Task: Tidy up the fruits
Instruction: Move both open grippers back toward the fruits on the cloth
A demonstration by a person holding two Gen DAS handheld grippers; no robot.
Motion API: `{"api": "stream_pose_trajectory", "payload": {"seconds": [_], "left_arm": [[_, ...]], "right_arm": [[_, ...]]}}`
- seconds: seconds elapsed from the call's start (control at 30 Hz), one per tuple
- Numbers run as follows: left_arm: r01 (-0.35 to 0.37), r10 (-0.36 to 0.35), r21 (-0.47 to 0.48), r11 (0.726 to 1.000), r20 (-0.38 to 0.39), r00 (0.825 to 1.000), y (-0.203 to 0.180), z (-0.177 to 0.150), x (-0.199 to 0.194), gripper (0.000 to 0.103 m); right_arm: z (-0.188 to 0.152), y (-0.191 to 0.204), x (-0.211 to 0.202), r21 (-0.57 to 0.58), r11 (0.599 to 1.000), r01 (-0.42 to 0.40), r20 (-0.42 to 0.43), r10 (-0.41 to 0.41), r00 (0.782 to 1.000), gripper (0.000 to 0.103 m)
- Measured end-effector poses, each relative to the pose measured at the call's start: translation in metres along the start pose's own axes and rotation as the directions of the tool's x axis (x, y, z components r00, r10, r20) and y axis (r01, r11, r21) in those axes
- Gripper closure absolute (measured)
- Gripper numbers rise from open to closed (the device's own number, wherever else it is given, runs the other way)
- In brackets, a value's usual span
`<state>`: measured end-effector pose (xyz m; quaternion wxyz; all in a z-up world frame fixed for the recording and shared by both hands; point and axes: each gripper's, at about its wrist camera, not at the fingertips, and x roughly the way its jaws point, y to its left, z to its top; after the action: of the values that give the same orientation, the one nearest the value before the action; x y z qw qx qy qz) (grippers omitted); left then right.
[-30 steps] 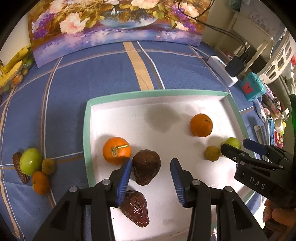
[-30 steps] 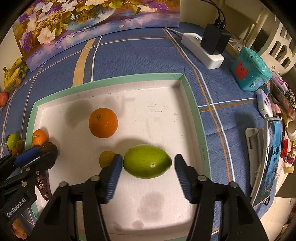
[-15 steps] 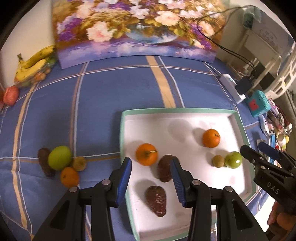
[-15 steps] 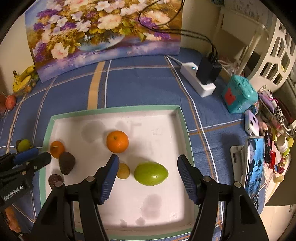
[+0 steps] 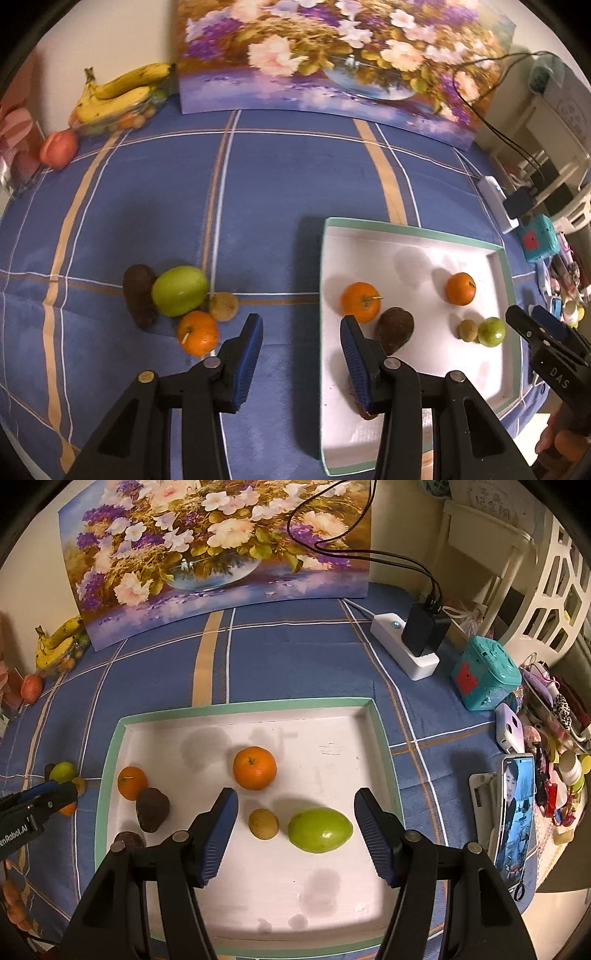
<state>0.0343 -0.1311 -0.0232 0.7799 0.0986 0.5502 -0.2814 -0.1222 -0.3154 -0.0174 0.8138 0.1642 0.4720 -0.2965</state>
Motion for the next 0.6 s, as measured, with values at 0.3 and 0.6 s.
{"api": "stream_pose_trajectory", "payload": {"seconds": [0.3, 0.6], "left_arm": [[-0.037, 0.036, -0.060, 0.998, -0.010, 0.999, 0.020, 0.000, -0.002, 0.035], [-0.124, 0.120, -0.090, 0.988, -0.049, 0.992, 0.033, 0.000, 0.006, 0.011]], "right_arm": [[0.000, 0.004, 0.002, -0.012, 1.000, 0.002, -0.005, -0.002, 1.000, 0.036], [-0.001, 0.008, 0.006, -0.026, 1.000, 0.005, -0.016, -0.005, 1.000, 0.035]]}}
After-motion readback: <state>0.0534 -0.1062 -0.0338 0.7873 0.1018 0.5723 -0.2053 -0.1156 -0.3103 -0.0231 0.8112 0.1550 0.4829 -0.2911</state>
